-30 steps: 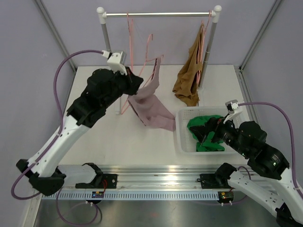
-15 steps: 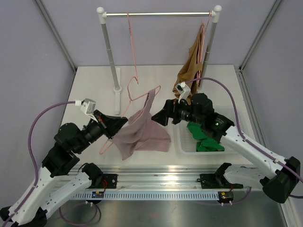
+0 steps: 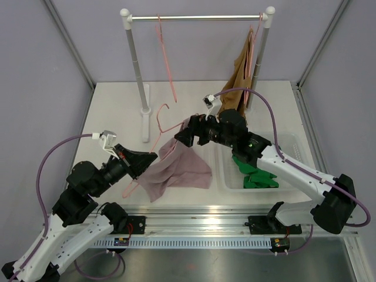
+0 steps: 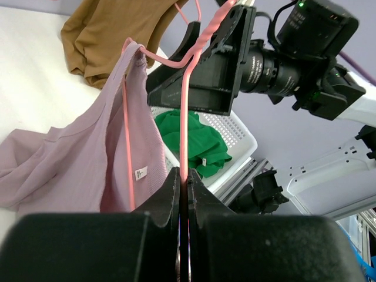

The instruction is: Remove the tank top from the hanger

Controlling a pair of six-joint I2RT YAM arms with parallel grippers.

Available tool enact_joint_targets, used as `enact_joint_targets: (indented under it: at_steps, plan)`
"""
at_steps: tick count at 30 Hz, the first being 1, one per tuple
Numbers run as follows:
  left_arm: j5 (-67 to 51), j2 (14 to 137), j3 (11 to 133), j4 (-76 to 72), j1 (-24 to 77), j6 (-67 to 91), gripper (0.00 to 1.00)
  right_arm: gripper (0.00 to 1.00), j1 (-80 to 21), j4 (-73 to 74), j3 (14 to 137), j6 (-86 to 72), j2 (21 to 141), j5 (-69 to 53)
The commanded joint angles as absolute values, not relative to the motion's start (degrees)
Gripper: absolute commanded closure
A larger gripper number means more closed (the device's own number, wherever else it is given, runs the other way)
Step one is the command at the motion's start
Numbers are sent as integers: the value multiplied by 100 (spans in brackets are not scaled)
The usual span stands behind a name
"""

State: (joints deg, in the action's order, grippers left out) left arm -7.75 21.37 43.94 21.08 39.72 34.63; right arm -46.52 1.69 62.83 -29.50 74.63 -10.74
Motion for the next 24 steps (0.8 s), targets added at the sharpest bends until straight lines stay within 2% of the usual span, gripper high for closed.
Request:
enact_joint_targets:
  at_steps: [1,3,6,7,10,11,16,17,18,19,24]
  plan:
    - [-949,2109,4403,1714,3990,3533,100,11,-4702,-88,6662,-2734,7436,-669]
    - [-967,2101,4403,1723,3990,3542,100,14,-4711,-26,6732,-2628,7462,-335]
    - [-958,2074,4421,1749,3990,3559,100,23,-4702,334,6767,-2444,7541,130]
    - [-958,2057,4430,1740,3990,3560,100,29,-4702,412,6776,-2417,7567,201]
    - [-976,2074,4474,1775,3990,3551,100,36,-4702,483,6829,-2312,7690,386]
    - [-984,2092,4500,1767,3990,3542,100,45,-4702,475,6847,-2242,7743,422]
    - [-967,2101,4570,1828,3990,3516,100,61,-4702,606,7005,-2110,7919,510]
    - [-967,2101,4570,1846,3990,3498,100,67,-4702,615,7014,-2083,7928,579]
    - [-923,2109,4588,1889,3990,3472,100,91,-4693,694,7066,-2048,7945,632]
    - [-879,2109,4605,1933,3990,3454,100,100,-4693,755,7101,-2004,7954,755]
    - [-641,2215,4816,2530,3990,3182,100,100,-4641,1186,7233,-1785,7919,1466]
